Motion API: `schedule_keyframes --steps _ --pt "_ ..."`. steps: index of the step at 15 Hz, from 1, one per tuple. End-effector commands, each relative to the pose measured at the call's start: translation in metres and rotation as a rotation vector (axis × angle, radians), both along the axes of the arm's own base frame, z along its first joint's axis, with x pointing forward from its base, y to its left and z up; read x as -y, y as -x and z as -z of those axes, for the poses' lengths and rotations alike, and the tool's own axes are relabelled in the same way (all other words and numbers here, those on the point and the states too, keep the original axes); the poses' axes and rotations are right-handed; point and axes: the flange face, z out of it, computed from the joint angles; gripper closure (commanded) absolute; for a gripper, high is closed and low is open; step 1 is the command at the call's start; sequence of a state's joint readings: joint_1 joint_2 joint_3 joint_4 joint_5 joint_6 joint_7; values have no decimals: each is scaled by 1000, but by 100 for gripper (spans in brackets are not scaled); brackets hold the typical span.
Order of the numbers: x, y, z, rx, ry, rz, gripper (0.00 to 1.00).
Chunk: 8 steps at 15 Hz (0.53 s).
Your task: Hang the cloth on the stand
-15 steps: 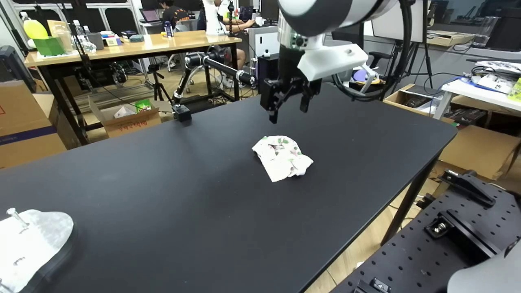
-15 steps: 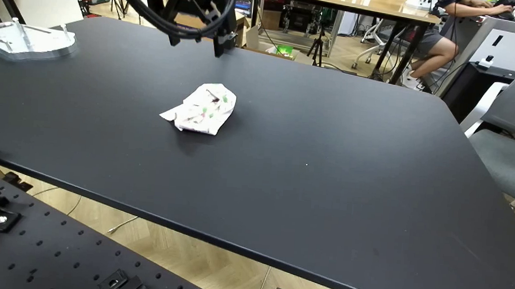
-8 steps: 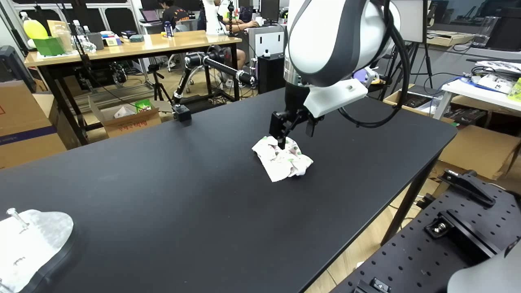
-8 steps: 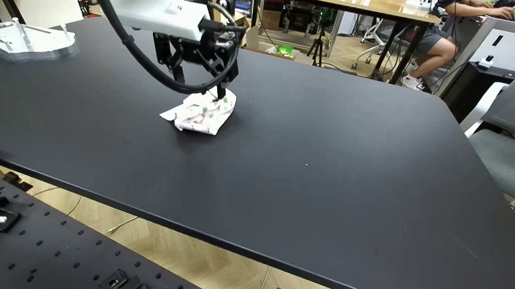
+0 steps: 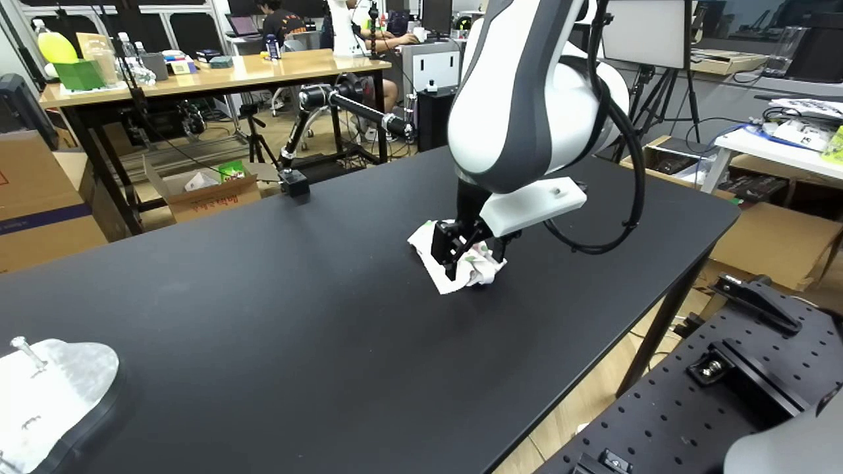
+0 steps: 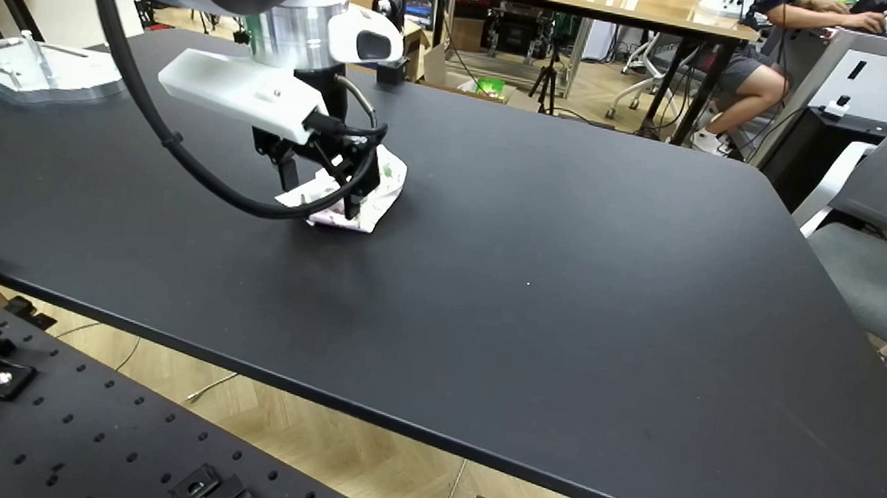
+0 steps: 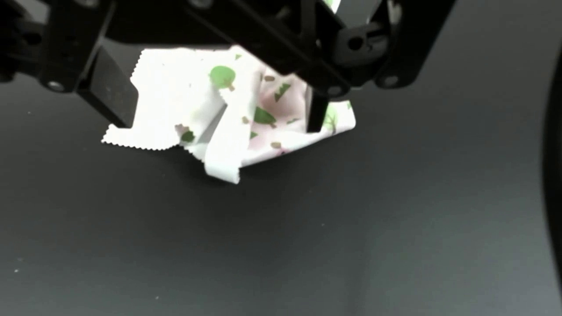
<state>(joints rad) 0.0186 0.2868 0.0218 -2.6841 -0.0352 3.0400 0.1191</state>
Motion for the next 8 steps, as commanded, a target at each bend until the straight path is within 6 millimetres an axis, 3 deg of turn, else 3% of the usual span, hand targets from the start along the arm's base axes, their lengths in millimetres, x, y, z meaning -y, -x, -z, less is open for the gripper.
schedule_keyframes --steps 1,8 --pt "-3 -6 1 37 -18 36 33" --pt "3 -13 -12 96 -21 72 83"
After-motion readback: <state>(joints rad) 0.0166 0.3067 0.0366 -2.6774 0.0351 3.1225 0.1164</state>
